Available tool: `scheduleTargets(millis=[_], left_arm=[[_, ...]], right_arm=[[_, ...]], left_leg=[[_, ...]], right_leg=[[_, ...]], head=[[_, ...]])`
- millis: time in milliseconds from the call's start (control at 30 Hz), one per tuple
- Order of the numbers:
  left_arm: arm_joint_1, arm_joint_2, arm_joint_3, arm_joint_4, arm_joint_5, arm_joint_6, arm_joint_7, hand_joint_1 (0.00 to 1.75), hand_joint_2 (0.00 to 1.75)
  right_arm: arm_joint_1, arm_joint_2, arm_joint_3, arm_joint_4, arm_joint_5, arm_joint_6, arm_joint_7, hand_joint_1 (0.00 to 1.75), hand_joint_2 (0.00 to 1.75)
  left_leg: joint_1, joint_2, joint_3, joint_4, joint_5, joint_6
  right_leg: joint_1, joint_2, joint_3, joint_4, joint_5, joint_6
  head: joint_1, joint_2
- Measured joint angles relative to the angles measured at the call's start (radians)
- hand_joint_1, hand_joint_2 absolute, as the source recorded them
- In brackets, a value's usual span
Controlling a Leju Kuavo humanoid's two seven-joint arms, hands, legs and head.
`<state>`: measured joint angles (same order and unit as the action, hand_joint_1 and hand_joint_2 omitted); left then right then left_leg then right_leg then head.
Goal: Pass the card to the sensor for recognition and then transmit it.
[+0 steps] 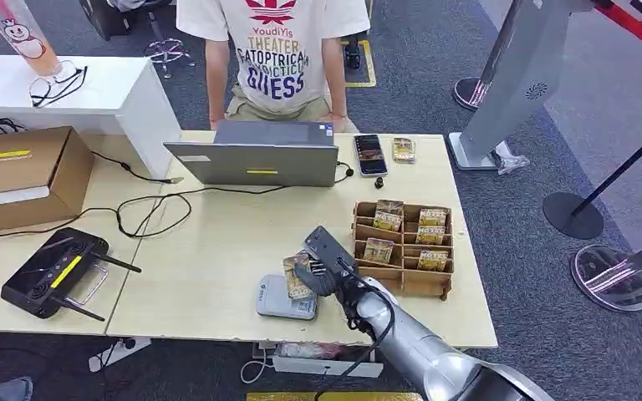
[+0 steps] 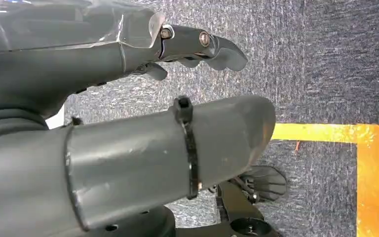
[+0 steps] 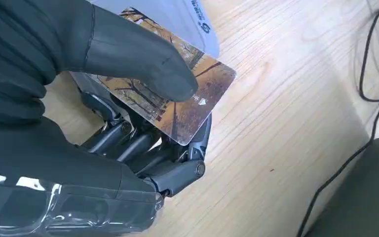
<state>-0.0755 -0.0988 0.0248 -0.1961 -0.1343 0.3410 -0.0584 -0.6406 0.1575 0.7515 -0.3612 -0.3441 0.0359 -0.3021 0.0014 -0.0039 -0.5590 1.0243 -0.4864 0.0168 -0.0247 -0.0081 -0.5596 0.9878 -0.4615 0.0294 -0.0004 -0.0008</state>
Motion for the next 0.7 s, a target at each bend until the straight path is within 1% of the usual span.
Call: scheduleTargets(millis=[500, 700], left_arm=[[-0.001, 0.002, 0.000, 0.000, 0.013, 0.000, -0.002, 0.00, 0.00], [0.000, 0.002, 0.000, 0.000, 0.015, 0.001, -0.007, 0.00, 0.00]], right_arm=[[0.000, 0.000, -0.005, 0.008, 0.021, 0.036, -0.014, 1.75, 1.75], [0.001, 0.003, -0.005, 0.008, 0.037, 0.037, -0.018, 1.75, 1.75]], left_leg=[[0.000, 0.000, 0.000, 0.000, 0.000, 0.000], [0.000, 0.000, 0.000, 0.000, 0.000, 0.000]], right_leg=[[0.000, 0.000, 0.000, 0.000, 0.000, 0.000], [0.000, 0.000, 0.000, 0.000, 0.000, 0.000]], head=[[0.000, 0.000], [0.000, 0.000]])
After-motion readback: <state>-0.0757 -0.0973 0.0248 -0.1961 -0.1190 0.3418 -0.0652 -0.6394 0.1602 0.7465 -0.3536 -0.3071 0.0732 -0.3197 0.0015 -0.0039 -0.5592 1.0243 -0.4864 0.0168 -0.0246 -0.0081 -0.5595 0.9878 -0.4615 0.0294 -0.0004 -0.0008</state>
